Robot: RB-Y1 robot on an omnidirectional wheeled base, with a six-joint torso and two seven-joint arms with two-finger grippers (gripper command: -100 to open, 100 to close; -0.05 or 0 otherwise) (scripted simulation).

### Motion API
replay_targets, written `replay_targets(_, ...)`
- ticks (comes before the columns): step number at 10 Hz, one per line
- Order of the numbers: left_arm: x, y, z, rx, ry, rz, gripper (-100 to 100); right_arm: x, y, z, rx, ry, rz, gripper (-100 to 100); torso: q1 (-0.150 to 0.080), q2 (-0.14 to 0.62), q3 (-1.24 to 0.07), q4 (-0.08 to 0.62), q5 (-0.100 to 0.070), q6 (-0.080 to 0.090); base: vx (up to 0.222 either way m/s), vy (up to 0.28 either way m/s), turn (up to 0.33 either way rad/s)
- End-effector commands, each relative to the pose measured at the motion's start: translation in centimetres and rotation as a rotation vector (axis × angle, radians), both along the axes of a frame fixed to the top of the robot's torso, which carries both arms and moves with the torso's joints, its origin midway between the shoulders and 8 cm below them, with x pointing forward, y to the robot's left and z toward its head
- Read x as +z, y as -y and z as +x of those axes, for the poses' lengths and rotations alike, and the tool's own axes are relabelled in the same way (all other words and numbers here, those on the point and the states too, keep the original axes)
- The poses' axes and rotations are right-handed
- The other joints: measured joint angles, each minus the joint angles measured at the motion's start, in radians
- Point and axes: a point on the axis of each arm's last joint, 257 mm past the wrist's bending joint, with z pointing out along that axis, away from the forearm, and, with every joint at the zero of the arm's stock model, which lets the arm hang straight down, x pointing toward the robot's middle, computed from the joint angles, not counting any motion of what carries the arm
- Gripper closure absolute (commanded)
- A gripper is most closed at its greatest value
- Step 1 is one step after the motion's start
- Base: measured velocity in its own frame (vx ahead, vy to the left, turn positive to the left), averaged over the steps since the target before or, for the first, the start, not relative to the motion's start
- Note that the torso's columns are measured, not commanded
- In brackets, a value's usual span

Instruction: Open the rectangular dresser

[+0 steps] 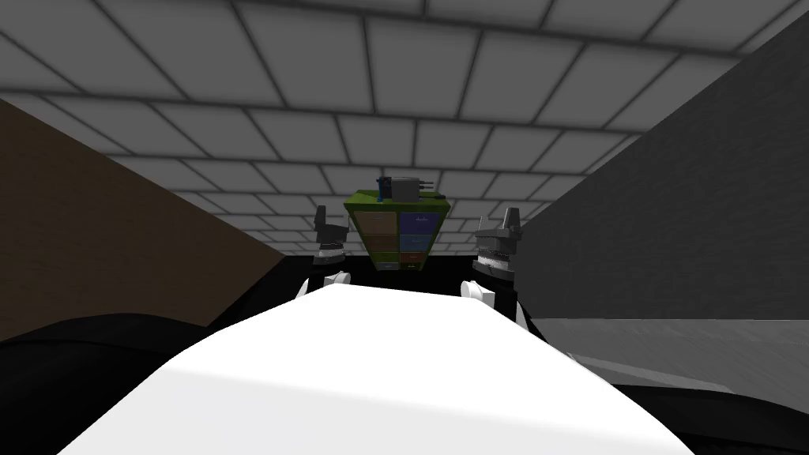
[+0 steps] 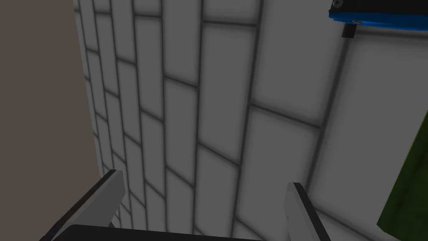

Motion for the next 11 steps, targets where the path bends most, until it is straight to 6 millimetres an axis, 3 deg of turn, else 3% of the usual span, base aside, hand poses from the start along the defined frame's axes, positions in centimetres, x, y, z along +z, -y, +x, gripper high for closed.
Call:
replay_targets(1, 0.0, 0.0, 0.0, 0.0, 0.0, 0.0, 0, 0.0, 0.0, 0.0, 0.0, 0.0, 0.0, 0, 0.0, 0.04, -0.082, 0.041, 0.0, 0.0, 0.0, 0.0, 0.0)
replay_targets(9, 0.0, 0.0, 0.0, 0.0, 0.0, 0.0, 0, 0.0, 0.0, 0.0, 0.0, 0.0, 0.0, 0, 0.0, 0.618, -1.234, 0.617, 0.0, 0.0, 0.0, 0.0, 0.0)
replay_targets(10, -0.8, 0.3, 0.4, -0.016, -0.021, 0.033, -100, 0.0, 0.0, 0.0, 0.0, 0.0, 0.0, 0, 0.0, 0.691, -1.382, 0.691, 0.0, 0.0, 0.019, -0.035, -0.005)
replay_targets(11, -1.3, 0.3, 0.6, -0.021, -0.033, 0.045, -100, 0.0, 0.0, 0.0, 0.0, 0.0, 0.0, 0, -0.002, 0.724, -1.451, 0.724, 0.0, 0.0, 0.043, -0.063, -0.002)
